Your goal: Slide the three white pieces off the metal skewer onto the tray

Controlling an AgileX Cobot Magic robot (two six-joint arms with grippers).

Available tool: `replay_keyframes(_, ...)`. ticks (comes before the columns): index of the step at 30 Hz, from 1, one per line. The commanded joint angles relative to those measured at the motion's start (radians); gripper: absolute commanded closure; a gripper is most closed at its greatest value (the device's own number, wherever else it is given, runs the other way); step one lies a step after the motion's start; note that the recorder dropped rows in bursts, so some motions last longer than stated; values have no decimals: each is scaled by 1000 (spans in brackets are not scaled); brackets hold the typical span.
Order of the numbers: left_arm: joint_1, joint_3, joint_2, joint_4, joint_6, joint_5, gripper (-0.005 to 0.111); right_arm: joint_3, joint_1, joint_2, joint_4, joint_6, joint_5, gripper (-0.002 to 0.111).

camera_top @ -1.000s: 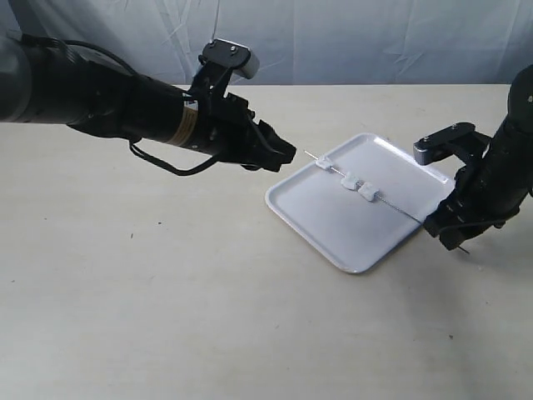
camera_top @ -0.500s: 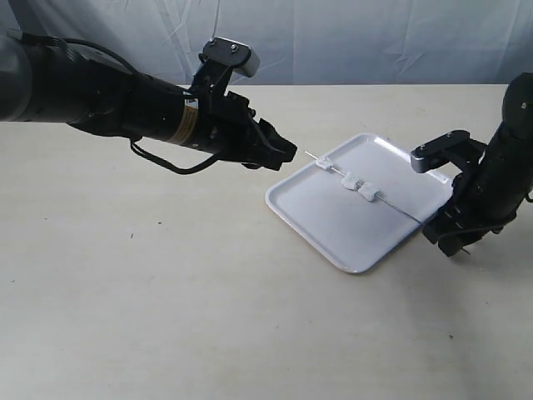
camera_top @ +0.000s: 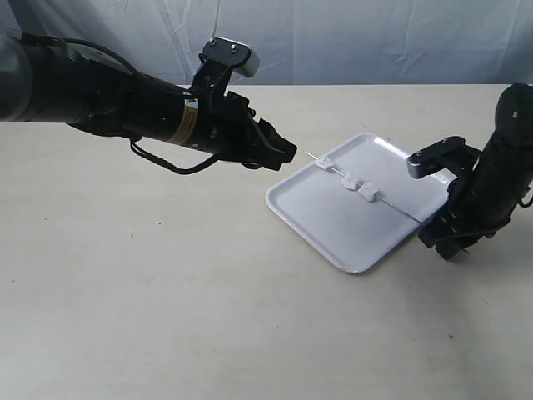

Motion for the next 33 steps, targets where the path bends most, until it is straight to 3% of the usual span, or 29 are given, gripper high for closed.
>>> replay_keyframes(1, -6, -4, 8, -6, -6, 2, 69, -2, 28, 15, -4, -9, -23, 68)
replay_keyframes(13, -6, -4, 8, -6, -6, -1, 69, -2, 61, 60, -11, -1, -47, 70)
replay_keyframes(16, -6, -4, 8, -6, -4, -1, 69, -2, 61, 60, -25, 2, -59, 84)
replay_keyframes(17, -6, -4, 8, -6, 1, -1, 69, -2, 61, 60, -25, 5, -62, 100)
replay_keyframes(19, -6, -4, 8, -6, 33, 7, 69, -2, 61, 60, -29, 5, -67, 109)
replay_keyframes(27, -6, -4, 8, -6, 55, 11, 69, -2, 61, 60, -4, 5, -56, 109)
replay_keyframes(33, 1, -4, 8, -6, -34, 4, 69, -2, 59, 29, 159, -23, 3, 109)
